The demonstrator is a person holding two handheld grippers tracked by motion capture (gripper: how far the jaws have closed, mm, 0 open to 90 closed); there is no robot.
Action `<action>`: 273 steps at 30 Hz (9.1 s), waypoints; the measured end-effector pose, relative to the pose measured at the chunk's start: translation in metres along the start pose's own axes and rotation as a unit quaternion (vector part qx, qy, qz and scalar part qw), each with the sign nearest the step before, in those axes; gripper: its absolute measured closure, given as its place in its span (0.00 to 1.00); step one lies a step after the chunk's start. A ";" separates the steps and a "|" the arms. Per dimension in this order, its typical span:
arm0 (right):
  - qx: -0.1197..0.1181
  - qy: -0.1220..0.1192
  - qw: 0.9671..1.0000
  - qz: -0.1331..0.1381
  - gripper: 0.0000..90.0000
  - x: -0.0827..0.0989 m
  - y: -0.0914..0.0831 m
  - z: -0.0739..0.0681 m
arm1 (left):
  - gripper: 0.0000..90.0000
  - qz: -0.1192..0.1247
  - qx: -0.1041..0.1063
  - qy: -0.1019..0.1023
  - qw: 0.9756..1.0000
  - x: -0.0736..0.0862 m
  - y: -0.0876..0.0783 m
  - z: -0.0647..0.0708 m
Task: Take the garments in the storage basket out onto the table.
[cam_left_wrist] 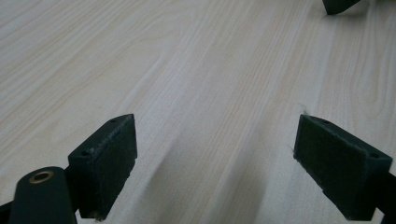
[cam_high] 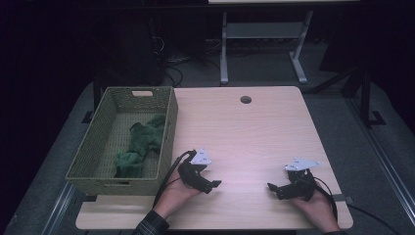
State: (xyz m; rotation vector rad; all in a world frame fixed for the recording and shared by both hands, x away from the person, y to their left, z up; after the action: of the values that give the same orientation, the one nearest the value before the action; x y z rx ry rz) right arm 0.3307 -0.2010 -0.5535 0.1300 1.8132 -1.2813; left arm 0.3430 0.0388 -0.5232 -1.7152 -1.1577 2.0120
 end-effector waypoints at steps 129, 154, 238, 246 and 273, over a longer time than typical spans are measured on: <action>0.000 0.001 1.000 0.000 0.03 0.000 0.000 0.000 | 0.15 -0.081 -0.117 -0.066 0.988 -0.020 -0.173 -0.128; 0.001 0.001 1.000 0.000 0.03 0.000 0.000 0.000 | 0.23 -0.117 -0.150 -0.137 0.972 0.044 -0.184 -0.173; 0.002 0.001 1.000 0.001 0.03 0.000 0.000 0.001 | 0.97 -0.164 -0.113 -0.165 0.966 -0.005 -0.282 -0.183; 0.002 0.001 1.000 0.002 0.03 0.000 0.000 0.001 | 0.97 -0.142 -0.127 -0.152 0.970 -0.040 -0.302 -0.179; 0.002 0.003 1.000 0.001 0.03 0.000 0.000 0.000 | 0.97 -0.082 -0.092 -0.090 0.988 -0.130 -0.269 -0.138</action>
State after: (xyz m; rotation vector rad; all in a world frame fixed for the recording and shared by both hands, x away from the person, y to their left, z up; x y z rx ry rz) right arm 0.3310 -0.2013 -0.5535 0.1372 1.8149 -1.2851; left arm 0.4258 0.1848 -0.2403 -1.4831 -1.5348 2.0454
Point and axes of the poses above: each handheld gripper's, and its own axes: y roughly forward along the jaws, x roughly out of its underside, z roughly to its right, the point moved 10 cm from there along y, roughly forward along the jaws, and after that the axes turned 3 degrees about y, right-handed, at the moved point
